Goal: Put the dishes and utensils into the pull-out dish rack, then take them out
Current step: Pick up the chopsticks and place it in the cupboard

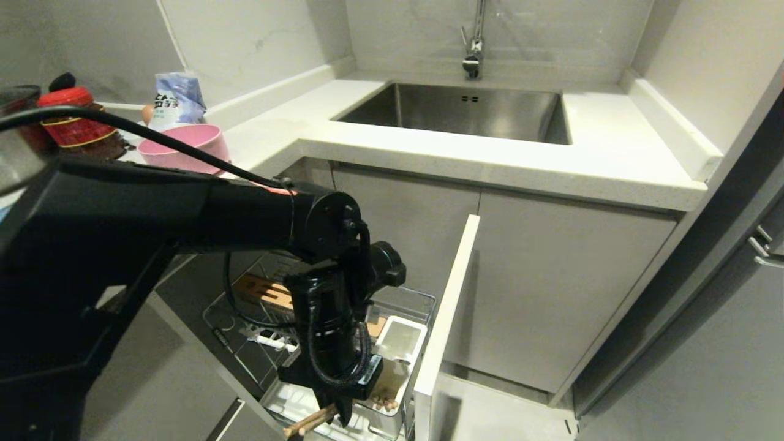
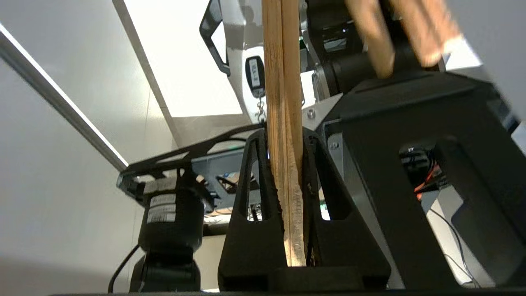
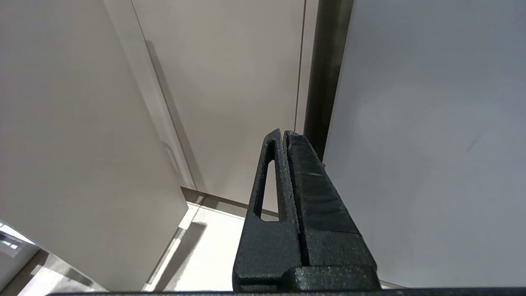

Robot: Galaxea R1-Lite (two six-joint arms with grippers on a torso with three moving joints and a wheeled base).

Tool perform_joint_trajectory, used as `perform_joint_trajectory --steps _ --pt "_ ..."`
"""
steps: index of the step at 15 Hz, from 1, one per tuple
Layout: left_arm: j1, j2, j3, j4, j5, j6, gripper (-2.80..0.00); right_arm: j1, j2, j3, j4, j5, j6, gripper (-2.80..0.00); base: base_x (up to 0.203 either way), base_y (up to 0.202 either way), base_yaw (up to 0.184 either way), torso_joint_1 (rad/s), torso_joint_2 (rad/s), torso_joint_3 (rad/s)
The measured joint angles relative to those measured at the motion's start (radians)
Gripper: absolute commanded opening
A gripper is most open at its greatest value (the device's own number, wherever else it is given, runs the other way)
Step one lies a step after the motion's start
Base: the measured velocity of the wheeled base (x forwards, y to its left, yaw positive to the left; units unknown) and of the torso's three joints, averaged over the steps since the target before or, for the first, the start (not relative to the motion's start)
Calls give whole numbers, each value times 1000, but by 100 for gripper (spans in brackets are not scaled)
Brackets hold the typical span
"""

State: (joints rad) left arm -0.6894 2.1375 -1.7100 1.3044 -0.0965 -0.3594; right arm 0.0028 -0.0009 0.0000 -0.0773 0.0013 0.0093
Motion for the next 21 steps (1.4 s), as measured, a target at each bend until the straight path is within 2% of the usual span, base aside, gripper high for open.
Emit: perform_joint_trajectory --steps 11,21 --pt "15 154 -95 -17 -3 1 -280 0 0 0 0 0 0 -280 0 0 0 0 0 0" --pt "38 215 -117 -43 -3 3 -280 0 0 0 0 0 0 -280 0 0 0 0 0 0"
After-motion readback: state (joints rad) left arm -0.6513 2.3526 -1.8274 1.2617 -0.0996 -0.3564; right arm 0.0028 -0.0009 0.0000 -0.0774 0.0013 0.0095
